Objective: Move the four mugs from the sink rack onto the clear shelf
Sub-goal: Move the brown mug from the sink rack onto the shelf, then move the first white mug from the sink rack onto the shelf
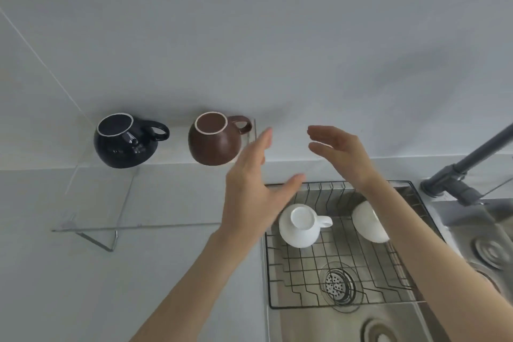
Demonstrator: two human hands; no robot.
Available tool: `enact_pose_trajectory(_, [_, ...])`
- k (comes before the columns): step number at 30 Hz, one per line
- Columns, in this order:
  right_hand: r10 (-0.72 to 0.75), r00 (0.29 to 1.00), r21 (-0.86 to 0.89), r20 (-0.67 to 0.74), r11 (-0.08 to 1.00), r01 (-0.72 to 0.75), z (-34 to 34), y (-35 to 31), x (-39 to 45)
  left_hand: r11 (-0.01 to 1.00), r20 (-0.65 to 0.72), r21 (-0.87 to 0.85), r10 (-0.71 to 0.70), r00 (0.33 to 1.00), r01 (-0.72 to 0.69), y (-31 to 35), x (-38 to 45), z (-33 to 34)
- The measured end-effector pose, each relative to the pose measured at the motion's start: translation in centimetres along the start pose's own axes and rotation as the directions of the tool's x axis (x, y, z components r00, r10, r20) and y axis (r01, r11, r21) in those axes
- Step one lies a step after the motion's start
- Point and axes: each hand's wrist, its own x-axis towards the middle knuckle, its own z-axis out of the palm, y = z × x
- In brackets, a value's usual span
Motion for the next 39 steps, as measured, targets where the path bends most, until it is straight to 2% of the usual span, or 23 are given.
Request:
enact_pose_trajectory(3, [0.107,0.994,-0.048,-0.02,0.993,-0.107,-1.9,4.0,-2.2,0.993,0.289,0.005,-0.111,0.951,0.114,-0.2,-3.8,4.0])
enact_pose_trajectory(6, [0.242,0.97,-0.074,0.006,0.968,-0.241,-2.6,8.5,-4.4,0.965,0.425,0.155,-0.258,0.868,0.211,-3.3,-6.2,7.3])
enact_pose_trajectory(8, [0.33,0.943,-0.095,0.044,0.941,-0.325,-2.5,11.3,-5.4,0.938,0.437,0.232,-0.336,0.834,0.257,-5.6,-6.5,8.7])
enact_pose_trajectory(11, [0.392,0.912,-0.199,0.123,0.91,-0.364,-1.8,14.7,-6.1,0.883,0.446,0.359,-0.446,0.776,0.301,-8.7,-6.2,10.4])
enact_pose_trajectory(14, [0.426,0.888,-0.285,0.171,0.884,-0.369,-1.0,17.0,-5.8,0.824,0.492,0.511,-0.513,0.703,0.243,-10.8,-5.3,12.0])
enact_pose_trajectory(17, [0.437,0.874,-0.325,0.212,0.875,-0.359,-0.6,18.5,-5.3,0.798,0.548,0.585,-0.52,0.655,0.144,-11.7,-4.5,13.2])
enact_pose_trajectory(20, [0.424,0.867,-0.335,0.263,0.883,-0.33,-0.4,19.4,-4.8,0.755,0.544,0.643,-0.567,0.619,0.126,-12.3,-4.2,14.3])
enact_pose_trajectory(24, [0.381,0.883,-0.335,0.274,0.898,-0.284,-0.1,20.2,-4.6,0.726,0.487,0.674,-0.577,0.656,0.138,-12.7,-4.7,15.1])
enact_pose_trajectory(31, [0.332,0.915,-0.345,0.23,0.907,-0.242,-0.3,19.9,-5.1,0.753,0.469,0.642,-0.535,0.703,0.144,-12.3,-4.6,14.7])
enact_pose_trajectory(36, [0.27,0.948,-0.319,0.17,0.925,-0.206,-2.5,15.2,-6.1,0.83,0.456,0.538,-0.436,0.776,0.151,-8.8,-4.3,12.7])
enact_pose_trajectory(39, [0.185,0.97,-0.319,0.156,0.939,-0.127,-3.9,9.8,-6.7,0.865,0.421,0.498,-0.306,0.854,0.064,-4.6,-3.4,9.6])
